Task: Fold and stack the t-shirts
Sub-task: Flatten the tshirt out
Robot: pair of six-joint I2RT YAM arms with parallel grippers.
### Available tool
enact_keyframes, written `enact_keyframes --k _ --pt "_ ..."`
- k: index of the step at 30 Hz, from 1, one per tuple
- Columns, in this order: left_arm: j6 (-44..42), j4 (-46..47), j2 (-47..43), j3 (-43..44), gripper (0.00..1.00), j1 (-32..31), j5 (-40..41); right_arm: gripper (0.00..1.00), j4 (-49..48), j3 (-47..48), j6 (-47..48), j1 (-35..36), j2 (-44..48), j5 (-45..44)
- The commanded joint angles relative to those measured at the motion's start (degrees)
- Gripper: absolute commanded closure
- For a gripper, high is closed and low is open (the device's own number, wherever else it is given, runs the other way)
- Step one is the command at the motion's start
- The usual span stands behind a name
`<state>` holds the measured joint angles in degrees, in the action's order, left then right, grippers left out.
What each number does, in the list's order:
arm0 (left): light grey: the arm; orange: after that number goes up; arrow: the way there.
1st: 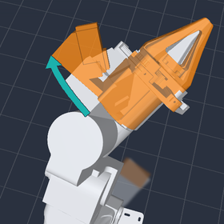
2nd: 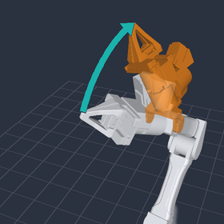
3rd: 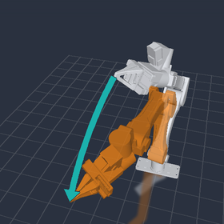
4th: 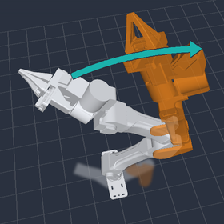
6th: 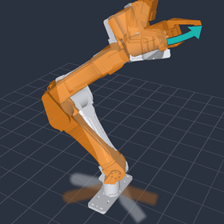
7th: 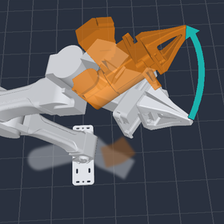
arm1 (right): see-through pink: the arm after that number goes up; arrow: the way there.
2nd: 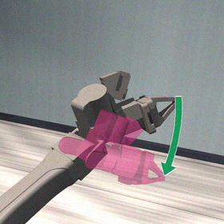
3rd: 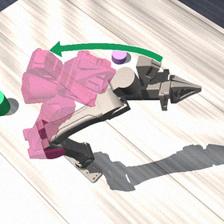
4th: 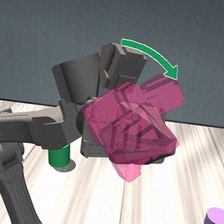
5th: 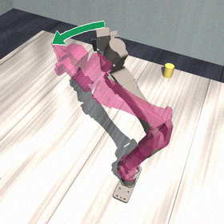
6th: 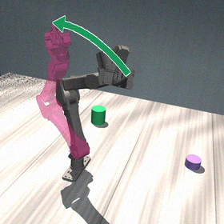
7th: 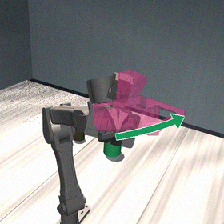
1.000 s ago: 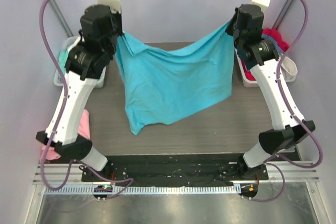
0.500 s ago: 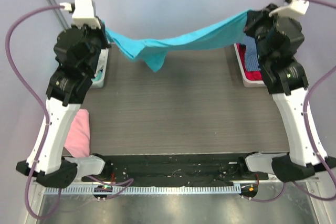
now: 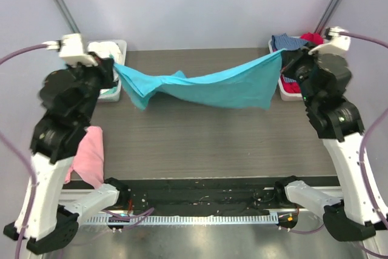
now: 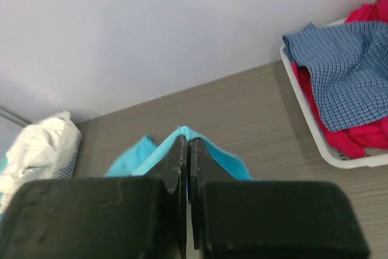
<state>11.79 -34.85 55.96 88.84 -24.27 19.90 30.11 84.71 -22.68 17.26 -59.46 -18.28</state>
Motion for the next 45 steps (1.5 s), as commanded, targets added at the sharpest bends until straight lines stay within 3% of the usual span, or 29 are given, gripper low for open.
enact_keyframes --k 1,9,14,17,21,24,26,30,34,35,38,40,44,45 --pt "2.09 -3.01 -5.95 10.03 1.0 0.02 -1.97 0.99 -0.15 9.76 0.26 -0.12 4.88 -0.26" --pt "1.13 -6.02 -8.24 17.69 1.0 0.01 -2.24 0.99 0.92 13.73 -0.26 -0.03 5.32 -0.78" --pt "-2.47 1.53 -5.96 8.21 1.0 0.02 0.49 0.99 -2.32 10.05 -0.44 -0.03 2.25 -3.51" --pt "-4.49 9.26 -0.87 2.05 1.0 0.02 1.45 0.99 -7.5 7.32 0.0 -0.12 -2.92 -5.18" --pt "-6.69 17.07 11.24 3.0 1.0 1.33 -1.6 0.99 -12.35 7.84 1.93 -0.29 -11.69 -7.81" --pt "-5.64 19.9 21.27 8.18 1.0 3.96 -6.08 0.99 -15.69 10.47 2.2 -0.9 -18.47 -7.65" --pt "-5.55 19.04 28.8 16.6 1.0 4.93 -7.15 0.99 -16.74 14.84 2.63 -1.17 -21.38 -5.98" --pt "-5.64 11.68 38.66 40.98 1.0 5.11 -9.09 0.99 -16.75 23.73 3.6 -1.17 -24.65 -4.57" --pt "-3.53 7.61 39.67 50.99 1.0 5.11 -11.98 0.99 -14.56 28.76 3.52 -1.08 -23.78 -3.34" --pt "-2.92 7.95 38.27 49.95 1.0 5.02 -12.16 0.99 -14.38 27.72 3.43 -1.17 -21.86 -3.25" --pt "-2.39 12.94 28.96 36.36 1.0 5.11 -11.91 0.99 -14.29 20.89 1.85 -1.17 -16.77 -2.29" --pt "-1.95 14.98 21.34 22.74 1.0 5.11 -10.94 0.99 -13.85 15.87 -0.25 -1.08 -13.77 -0.36" --pt "0.94 20.59 9.63 -1.42 1.0 5.02 -8.74 0.99 -15.42 -5.61 -4.91 -1.08 -7.35 3.95" --pt "3.04 21.66 7.77 -11.48 1.0 5.11 -8.3 0.99 -15.87 -9.35 -5.7 -1.08 -6.12 5.61"
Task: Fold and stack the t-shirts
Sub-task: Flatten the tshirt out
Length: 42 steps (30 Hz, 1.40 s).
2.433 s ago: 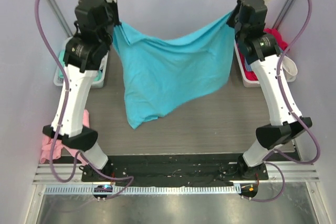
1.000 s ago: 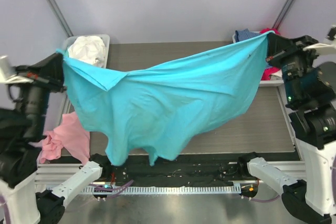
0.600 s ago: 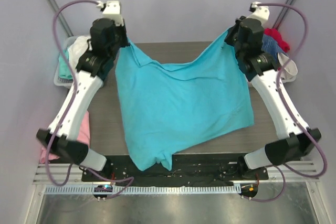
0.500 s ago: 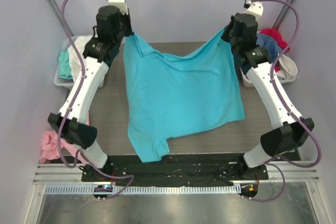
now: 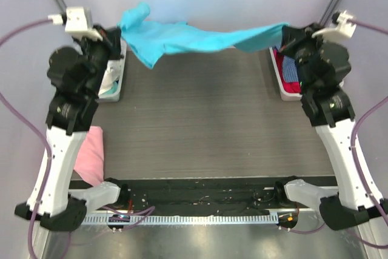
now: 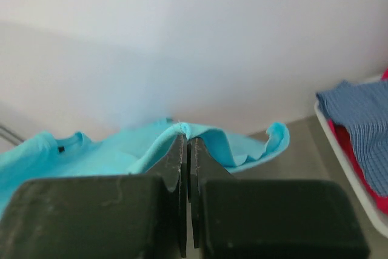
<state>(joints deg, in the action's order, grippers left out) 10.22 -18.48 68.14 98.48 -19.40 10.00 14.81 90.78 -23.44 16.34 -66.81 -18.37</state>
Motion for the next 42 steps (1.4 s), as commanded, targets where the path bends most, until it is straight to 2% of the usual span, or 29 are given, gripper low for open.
enact_keyframes --k 1,2,3,6,9,11,14,19,30,34,42 --pt "5.68 6.34 -6.07 -25.92 1.0 0.15 1.86 0.99 -0.83 -18.94 -6.25 -0.17 1.59 6.41" --pt "6.91 7.48 -8.7 -30.32 1.0 0.15 2.21 0.99 -1.36 -25.68 -6.87 -0.25 1.94 7.03" --pt "8.31 8.19 -9.68 -38.37 1.0 0.24 2.83 0.99 -1.97 -29.05 -7.49 -0.17 2.46 7.29" --pt "13.67 11.88 -12.15 -52.1 1.0 0.15 2.75 0.99 -4.08 -39.78 -10.04 -0.17 2.47 7.56" --pt "19.21 14.34 -11.63 -61.96 1.0 -0.99 3.53 0.99 -5.31 -47.08 -11.89 -0.17 2.12 7.03" --pt "22.99 15.31 -10.75 -66.89 1.0 -3.71 6.95 0.99 -5.23 -49.91 -13.11 -0.08 1.24 7.21" --pt "26.94 16.8 -9.78 -70.34 1.0 -6.79 9.86 0.99 -4.53 -51.76 -13.38 -0.08 0.01 7.21" --pt "27.93 16.29 -8.81 -71.23 1.0 -8.38 11.62 0.99 -3.47 -54.48 -14.0 -0.17 0.71 6.51" --pt "22.66 5.75 -12.68 -65.52 1.0 -8.38 17.5 0.99 6.79 -54.84 -17.77 -0.08 9.57 -7.28" --pt "22.39 0.39 -14.78 -64.55 1.0 -8.38 16.99 0.99 12.25 -53.52 -20.59 -0.08 12.83 -11.85" --pt "25.64 -3.92 -21.19 -67.62 1.0 -8.38 15.14 0.99 20.43 -52.11 -22.44 -0.08 16.09 -13.36"
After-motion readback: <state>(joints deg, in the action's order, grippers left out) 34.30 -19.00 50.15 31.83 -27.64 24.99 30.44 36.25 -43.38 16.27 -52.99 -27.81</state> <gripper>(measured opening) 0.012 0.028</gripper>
